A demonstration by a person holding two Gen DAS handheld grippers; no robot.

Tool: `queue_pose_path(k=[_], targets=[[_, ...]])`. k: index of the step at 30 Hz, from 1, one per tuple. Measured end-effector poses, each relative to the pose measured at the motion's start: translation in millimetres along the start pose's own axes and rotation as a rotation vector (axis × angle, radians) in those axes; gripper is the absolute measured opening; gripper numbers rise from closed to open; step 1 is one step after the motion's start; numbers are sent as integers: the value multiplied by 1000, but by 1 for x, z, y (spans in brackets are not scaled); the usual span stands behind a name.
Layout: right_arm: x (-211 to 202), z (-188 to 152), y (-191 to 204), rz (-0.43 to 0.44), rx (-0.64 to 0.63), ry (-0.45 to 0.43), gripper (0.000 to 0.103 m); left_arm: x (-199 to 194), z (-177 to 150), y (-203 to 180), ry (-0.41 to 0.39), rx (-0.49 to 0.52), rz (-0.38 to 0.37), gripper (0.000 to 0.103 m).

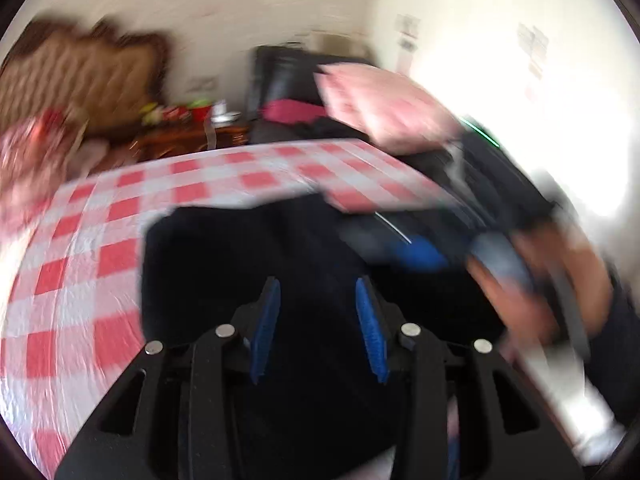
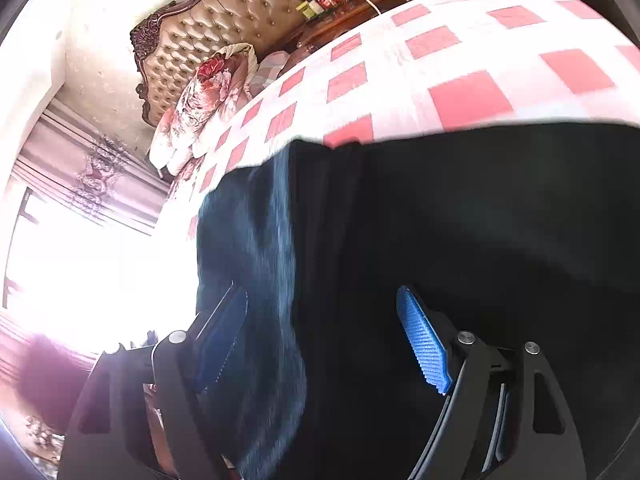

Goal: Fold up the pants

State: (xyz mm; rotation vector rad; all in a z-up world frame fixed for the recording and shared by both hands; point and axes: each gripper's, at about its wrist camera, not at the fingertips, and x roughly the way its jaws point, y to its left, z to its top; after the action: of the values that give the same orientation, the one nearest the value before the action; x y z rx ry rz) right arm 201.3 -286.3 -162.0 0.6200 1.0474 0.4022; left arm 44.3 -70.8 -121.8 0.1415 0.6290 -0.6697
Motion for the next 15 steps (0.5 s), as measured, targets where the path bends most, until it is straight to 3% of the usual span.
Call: queue_pose_path(k=[4,7,8,10,13,14,15], targets=[[18,19,10,-11,-46,52,76,-16,-34,-73,24,213,2,49],[26,26,15,-14,-64,66,76,0,-47,-111,45,366,101,49],[26,27,16,-15,-66,68,73,11,-50,-118,56,413,173,49],[28,31,18,-16,-61,81,65,22,-52,-123,70,457,224,49],[30,41,11,6,-39,97,64,34,-58,-130,117,510,245,48],[31,46,11,11,-36,100,64,35,-58,-131,115,510,259,44],[33,51,12,13,-38,105,64,37,-57,-131,120,494,267,32]])
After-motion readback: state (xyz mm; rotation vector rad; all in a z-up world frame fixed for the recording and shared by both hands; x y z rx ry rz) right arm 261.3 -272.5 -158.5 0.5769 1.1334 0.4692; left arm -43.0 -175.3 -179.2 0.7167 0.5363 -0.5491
